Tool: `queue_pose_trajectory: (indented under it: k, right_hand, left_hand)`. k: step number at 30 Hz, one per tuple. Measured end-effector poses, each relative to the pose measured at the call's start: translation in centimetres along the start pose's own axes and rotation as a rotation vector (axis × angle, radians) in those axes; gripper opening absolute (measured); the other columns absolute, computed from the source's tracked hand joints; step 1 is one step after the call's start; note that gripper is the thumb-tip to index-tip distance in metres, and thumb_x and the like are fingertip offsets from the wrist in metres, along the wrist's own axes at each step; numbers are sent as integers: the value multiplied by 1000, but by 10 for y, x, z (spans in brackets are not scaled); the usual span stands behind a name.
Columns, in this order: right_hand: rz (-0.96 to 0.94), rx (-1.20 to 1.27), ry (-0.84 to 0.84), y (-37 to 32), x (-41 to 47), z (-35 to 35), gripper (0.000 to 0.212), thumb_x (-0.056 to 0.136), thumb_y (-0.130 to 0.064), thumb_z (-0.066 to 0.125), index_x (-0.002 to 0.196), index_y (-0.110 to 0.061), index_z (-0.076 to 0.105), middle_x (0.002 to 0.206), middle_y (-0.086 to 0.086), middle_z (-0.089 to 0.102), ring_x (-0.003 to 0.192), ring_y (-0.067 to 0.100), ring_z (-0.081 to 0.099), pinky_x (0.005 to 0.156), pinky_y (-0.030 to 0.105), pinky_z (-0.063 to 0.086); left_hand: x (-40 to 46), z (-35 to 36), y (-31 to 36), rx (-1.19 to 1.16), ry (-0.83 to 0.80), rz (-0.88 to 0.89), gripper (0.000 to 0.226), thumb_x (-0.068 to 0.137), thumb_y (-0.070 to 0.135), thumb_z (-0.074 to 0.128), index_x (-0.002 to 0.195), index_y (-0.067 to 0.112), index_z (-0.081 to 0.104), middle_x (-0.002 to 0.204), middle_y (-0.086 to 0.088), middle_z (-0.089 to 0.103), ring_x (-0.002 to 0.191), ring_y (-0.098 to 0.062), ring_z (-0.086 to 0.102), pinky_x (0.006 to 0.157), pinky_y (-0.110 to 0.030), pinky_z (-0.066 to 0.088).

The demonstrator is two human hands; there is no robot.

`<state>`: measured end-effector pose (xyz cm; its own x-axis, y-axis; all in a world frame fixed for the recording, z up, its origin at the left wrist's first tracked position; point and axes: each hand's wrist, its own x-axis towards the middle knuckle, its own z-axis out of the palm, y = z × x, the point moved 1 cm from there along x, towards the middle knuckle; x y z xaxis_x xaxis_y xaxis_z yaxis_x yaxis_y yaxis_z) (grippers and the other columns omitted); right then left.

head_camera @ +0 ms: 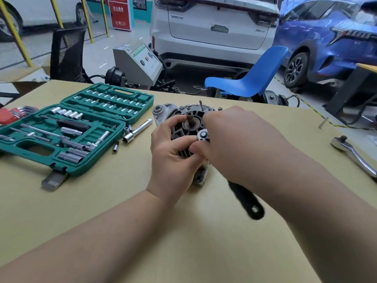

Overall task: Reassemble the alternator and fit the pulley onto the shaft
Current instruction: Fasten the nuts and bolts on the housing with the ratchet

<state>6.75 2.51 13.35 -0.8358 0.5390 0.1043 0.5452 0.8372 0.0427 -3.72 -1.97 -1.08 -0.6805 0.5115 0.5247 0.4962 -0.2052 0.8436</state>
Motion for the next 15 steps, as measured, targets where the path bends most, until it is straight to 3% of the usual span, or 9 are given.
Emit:
queue_pose_trajectory:
  k: [4,8,10,12,15]
  right_hand:
    - [-66,-190,14,4,4,-7,43,94,-36,66,69,-26,32,74,-4,41,59,15,41,47,28,23]
    - [-135,-209,-31,12,11,-13,5,96,-37,62,94,-32,60,80,-5,53,75,22,57,51,29,34]
    - [-113,-205,-32,15,13,-13,18,96,-42,61,86,-27,59,78,-2,51,68,19,54,50,28,32]
    - [-95,-188,-47,14,14,-12,37,95,-45,62,70,-24,45,74,0,47,61,16,47,49,28,30]
    - [-110,-146,-52,10,12,-11,46,90,-49,67,66,-25,36,74,-1,46,63,14,45,49,29,28]
  left_hand:
    - [2,-1,4,-16,-8,3,13,81,37,93,90,34,84,142,12,55,142,-21,45,119,-50,39]
    - [0,2,2,-44,-1,-12,12,82,44,89,92,40,83,142,18,52,144,-22,46,120,-49,39]
    - [0,3,0,-32,14,-22,16,84,45,89,97,37,85,142,18,54,145,-19,46,121,-45,40]
    - [2,3,-1,-51,18,-41,19,83,48,89,96,35,86,141,19,55,144,-17,46,119,-43,41]
    - [4,0,-2,-62,-13,-41,17,77,43,96,87,37,83,140,18,55,143,-18,48,118,-42,42]
